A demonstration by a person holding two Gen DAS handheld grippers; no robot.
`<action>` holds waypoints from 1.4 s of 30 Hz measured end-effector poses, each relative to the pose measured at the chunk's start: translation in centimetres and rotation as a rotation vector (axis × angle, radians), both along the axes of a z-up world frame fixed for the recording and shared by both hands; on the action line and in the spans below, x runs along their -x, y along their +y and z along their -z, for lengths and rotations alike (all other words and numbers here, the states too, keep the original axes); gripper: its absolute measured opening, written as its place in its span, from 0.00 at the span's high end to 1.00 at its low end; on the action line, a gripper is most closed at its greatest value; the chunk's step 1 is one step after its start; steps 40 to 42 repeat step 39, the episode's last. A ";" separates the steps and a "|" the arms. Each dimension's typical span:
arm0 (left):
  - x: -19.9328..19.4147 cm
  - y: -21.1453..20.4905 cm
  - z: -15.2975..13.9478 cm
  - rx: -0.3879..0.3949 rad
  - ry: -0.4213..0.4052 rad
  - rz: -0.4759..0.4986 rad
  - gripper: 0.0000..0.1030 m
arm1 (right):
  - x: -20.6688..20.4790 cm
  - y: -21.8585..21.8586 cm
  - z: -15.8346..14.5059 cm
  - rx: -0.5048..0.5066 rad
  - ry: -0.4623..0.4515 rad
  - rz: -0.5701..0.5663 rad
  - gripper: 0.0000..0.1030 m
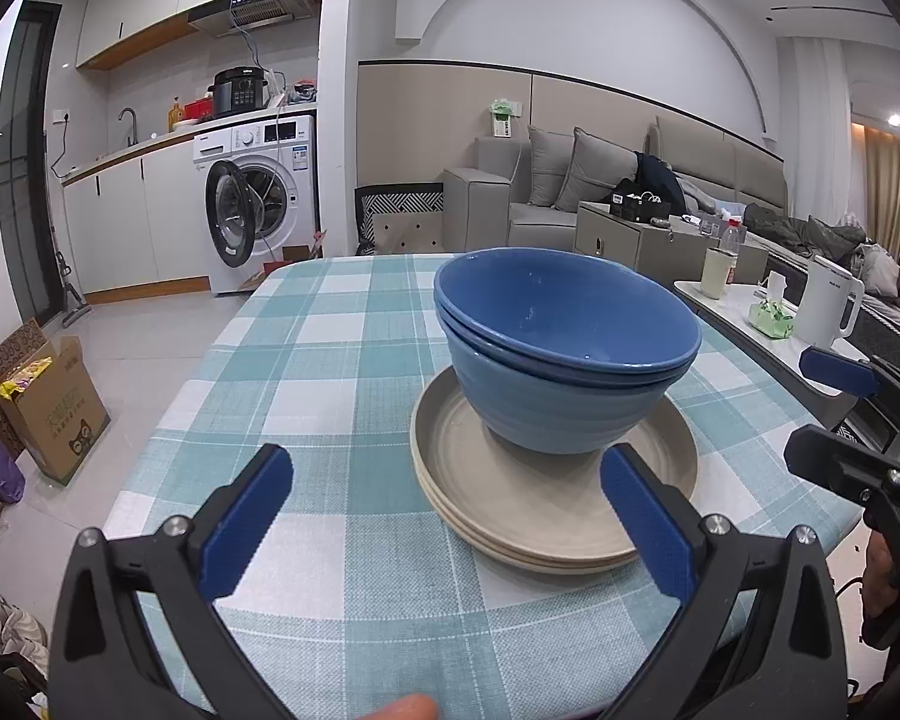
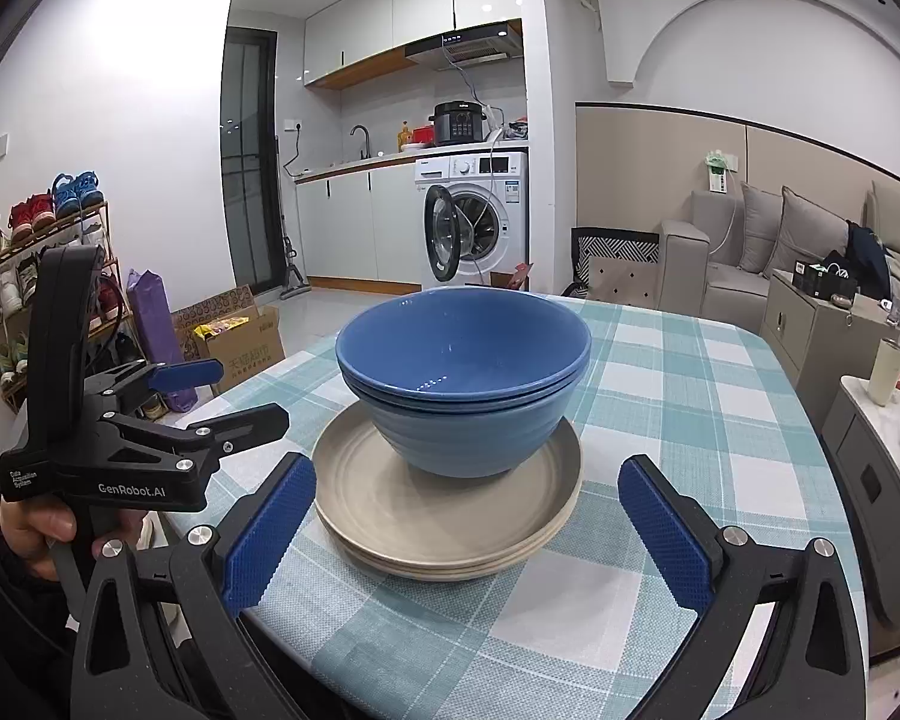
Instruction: Organize plates and bowls
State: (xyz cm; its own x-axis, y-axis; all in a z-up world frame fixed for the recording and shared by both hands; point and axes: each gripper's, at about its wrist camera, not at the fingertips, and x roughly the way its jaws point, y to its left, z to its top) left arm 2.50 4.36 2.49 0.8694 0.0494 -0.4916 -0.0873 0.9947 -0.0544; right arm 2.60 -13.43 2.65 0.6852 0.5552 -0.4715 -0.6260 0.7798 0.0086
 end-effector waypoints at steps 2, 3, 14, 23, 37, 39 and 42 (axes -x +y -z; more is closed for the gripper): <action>0.0 0.0 0.0 -0.002 -0.001 -0.002 0.00 | 0.0 0.0 0.0 0.001 0.001 -0.001 0.00; 0.0 0.0 0.0 -0.002 -0.001 -0.002 0.00 | 0.0 -0.1 0.0 0.001 0.001 -0.001 0.00; -0.1 0.2 0.1 0.006 -0.003 -0.002 0.00 | 0.0 0.1 0.3 0.006 0.003 -0.003 0.00; -0.1 0.1 0.2 0.006 0.000 0.000 0.00 | 0.0 0.1 0.3 0.011 0.005 -0.006 0.00; 0.1 0.1 0.5 0.018 0.000 0.008 0.00 | 0.0 0.2 0.6 0.013 0.008 -0.006 0.00; 0.1 0.1 0.5 0.018 -0.001 0.010 0.00 | 0.1 0.2 0.6 0.014 0.009 -0.006 0.00; 0.1 0.1 0.5 0.018 -0.001 0.010 0.00 | 0.1 0.2 0.6 0.014 0.009 -0.006 0.00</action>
